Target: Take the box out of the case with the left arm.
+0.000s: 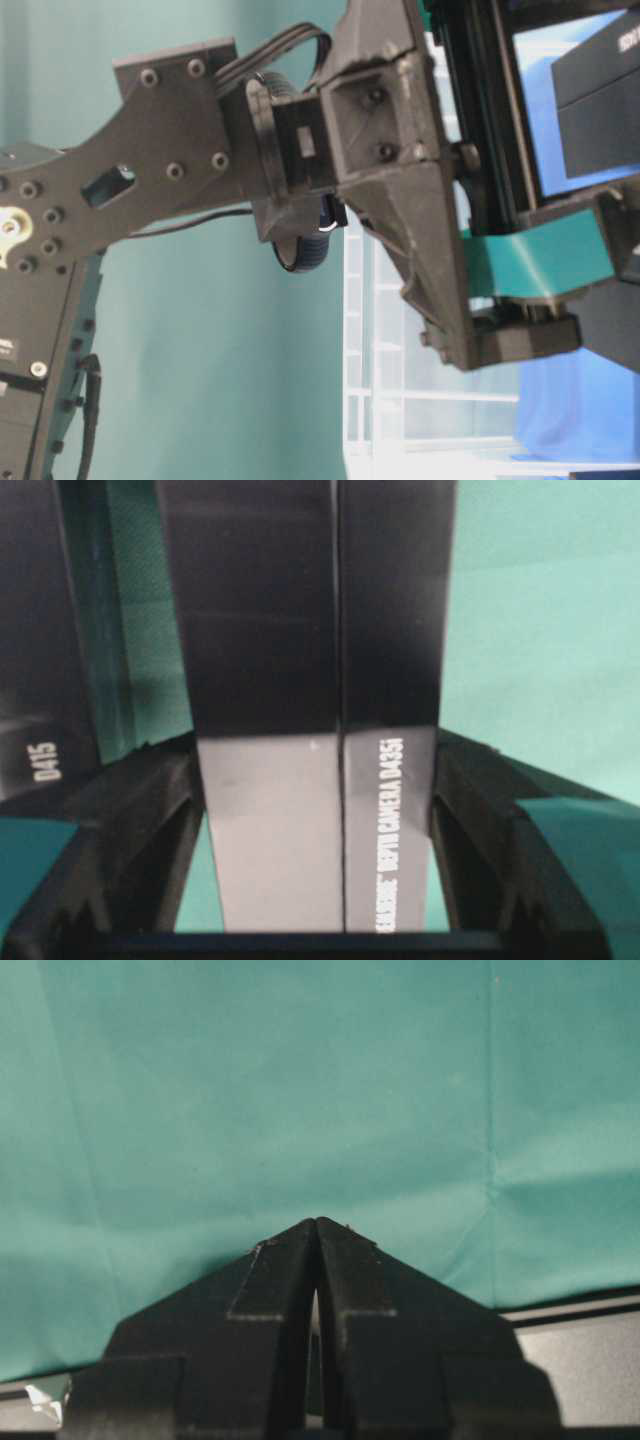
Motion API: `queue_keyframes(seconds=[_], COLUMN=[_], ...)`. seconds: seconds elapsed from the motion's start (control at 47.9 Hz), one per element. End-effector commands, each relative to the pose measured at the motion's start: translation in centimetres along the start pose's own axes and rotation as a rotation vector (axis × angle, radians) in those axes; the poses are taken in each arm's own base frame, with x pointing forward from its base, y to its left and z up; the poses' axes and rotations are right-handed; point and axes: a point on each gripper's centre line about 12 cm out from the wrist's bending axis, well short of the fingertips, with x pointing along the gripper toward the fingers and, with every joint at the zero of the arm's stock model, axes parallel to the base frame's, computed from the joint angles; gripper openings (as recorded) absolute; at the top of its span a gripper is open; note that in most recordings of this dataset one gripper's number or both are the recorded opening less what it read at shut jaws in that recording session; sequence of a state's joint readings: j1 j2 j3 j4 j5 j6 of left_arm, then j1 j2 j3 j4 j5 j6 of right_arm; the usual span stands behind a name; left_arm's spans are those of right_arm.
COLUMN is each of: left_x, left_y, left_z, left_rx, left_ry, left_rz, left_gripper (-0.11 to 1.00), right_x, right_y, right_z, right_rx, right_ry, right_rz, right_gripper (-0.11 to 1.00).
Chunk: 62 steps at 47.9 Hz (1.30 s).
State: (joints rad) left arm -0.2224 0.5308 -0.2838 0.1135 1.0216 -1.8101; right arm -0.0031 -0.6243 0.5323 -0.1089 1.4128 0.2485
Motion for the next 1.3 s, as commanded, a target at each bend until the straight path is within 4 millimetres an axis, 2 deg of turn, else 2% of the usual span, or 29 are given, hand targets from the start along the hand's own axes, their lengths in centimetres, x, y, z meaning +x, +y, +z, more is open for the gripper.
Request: queue_keyframes(seconds=[0.0,0.627,0.752,0.815,1.066,1.149,1.275], left_x=[-1.6,-3.0,-3.5,-3.7,-4.5,-5.5,-8.3], left_y=[-0.9,-1.5,-1.6,-1.5,-1.5,-1.6,-2.0], left_z=[0.2,1.0,1.0,1.2,1.6,1.6,1.9], left_rx=[-0.003,0.029,0.015,0.015,0.012,0.011,0.010], left_ry=[0.008,0.019,0.030,0.028,0.027,0.028,0.031], left_rz=[-0.056,-0.089,-0.095,-0.095,-0.102,-0.114,-0.141], left_gripper=[0.60,0.60,0.89,0.97,0.94,0.94,0.93], right_x=[-0.3,-0.3,-0.3,-0.3,-0.3,-0.3,-0.3], right_y=[0.0,0.0,0.0,0.0,0.0,0.0,0.0], right_z=[0.2,0.2,0.2,0.2,0.2,0.2,0.2], right_rx=[0.002,0.001,-0.001,-0.001,0.001,-0.001,0.000], right_ry=[-0.012,-0.014,-0.015,-0.015,-0.015,-0.015,-0.015], right_rz=[0.001,0.001,0.002,0.002,0.002,0.002,0.002], right_gripper=[0.02,0.02,0.02,0.02,0.02,0.02,0.02])
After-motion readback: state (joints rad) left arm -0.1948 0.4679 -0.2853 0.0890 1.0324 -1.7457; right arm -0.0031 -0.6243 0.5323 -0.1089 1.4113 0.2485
